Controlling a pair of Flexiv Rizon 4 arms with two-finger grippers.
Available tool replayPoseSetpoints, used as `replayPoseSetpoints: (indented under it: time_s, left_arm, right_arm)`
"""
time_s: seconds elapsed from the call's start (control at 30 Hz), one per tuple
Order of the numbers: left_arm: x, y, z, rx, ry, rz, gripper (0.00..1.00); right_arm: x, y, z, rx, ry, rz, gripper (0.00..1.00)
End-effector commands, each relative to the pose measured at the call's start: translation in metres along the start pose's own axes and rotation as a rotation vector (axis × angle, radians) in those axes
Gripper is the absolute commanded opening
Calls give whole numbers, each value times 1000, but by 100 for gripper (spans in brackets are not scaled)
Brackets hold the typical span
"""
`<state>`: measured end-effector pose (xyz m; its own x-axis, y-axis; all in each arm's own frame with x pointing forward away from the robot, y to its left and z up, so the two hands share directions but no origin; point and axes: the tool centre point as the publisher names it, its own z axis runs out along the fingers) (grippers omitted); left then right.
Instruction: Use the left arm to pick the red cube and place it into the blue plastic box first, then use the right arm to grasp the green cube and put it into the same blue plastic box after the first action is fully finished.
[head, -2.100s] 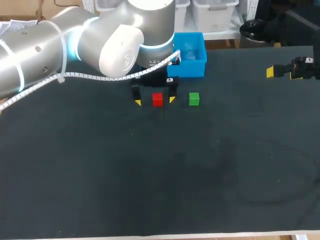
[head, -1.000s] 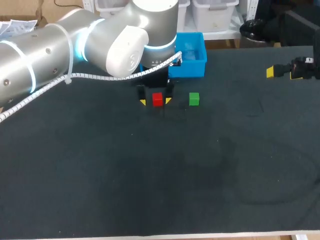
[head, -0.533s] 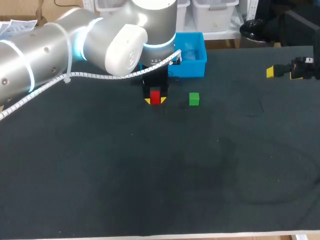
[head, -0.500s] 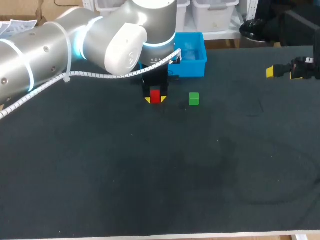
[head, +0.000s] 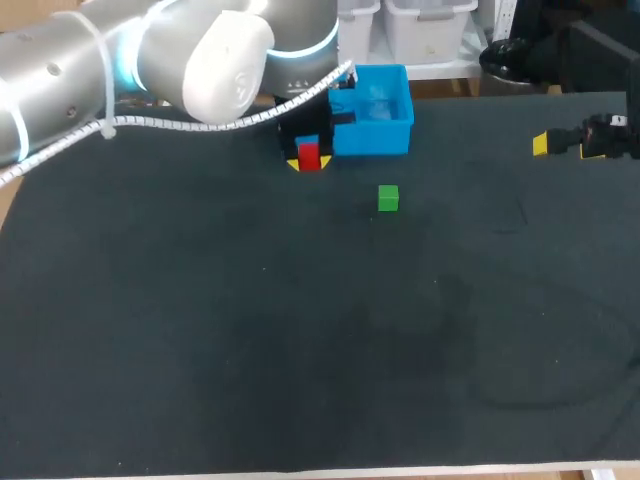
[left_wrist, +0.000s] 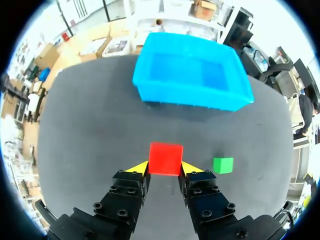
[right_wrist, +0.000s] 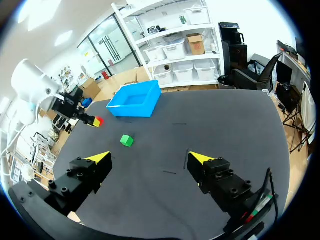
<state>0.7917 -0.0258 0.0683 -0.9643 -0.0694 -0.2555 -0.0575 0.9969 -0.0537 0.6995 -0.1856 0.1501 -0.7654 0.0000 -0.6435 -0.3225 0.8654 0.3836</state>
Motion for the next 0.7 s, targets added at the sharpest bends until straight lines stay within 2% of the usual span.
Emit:
replayPoseSetpoints:
  time_s: [0.03, 0.43, 0.7]
  left_arm:
    - [0, 3, -13, 22, -19, 4, 0]
    - [-29, -8, -29, 77, -72, 3, 0]
    - [-61, -16, -35, 93, -114, -1, 0]
  right_arm:
    - [0, 0, 0, 1, 0, 0, 100]
    - [0, 0, 0, 1, 0, 0, 100]
    - [0, 0, 0, 1, 0, 0, 100]
